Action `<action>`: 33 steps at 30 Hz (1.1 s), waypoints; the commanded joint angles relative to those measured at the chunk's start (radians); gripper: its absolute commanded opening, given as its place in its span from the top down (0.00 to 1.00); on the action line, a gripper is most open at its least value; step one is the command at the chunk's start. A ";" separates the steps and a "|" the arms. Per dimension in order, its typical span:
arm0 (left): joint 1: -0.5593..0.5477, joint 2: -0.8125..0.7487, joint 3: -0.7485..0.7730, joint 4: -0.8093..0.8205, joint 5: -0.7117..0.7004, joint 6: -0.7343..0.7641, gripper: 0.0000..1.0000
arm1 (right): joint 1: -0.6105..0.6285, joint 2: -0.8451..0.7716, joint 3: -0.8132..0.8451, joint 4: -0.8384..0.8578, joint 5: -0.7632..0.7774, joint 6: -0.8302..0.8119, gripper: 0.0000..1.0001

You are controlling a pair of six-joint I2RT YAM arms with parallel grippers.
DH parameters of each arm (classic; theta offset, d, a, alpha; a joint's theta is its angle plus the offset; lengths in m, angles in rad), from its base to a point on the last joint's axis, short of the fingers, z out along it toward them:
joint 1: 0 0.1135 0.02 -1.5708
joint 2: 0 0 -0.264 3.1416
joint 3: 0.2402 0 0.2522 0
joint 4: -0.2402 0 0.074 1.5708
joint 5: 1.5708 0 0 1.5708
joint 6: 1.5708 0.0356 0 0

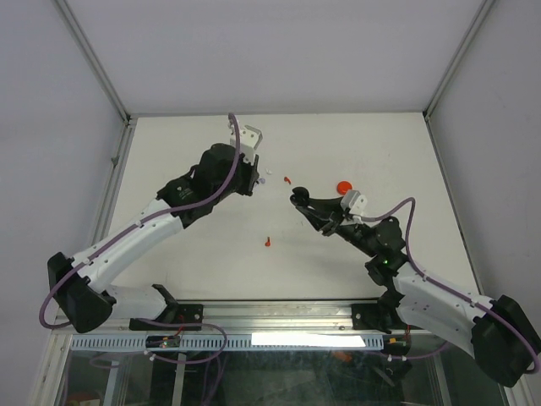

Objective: Insert the wireless bluetooth earbuds into the charging case
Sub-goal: Place the earbud in the charging case.

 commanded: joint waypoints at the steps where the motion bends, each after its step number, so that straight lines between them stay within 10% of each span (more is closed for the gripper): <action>1: -0.078 -0.096 -0.014 0.173 -0.025 0.064 0.83 | 0.007 0.002 -0.016 0.165 -0.007 -0.005 1.00; 33: -0.360 -0.124 -0.159 0.511 -0.005 0.232 0.82 | 0.007 -0.056 -0.053 0.189 -0.009 0.023 1.00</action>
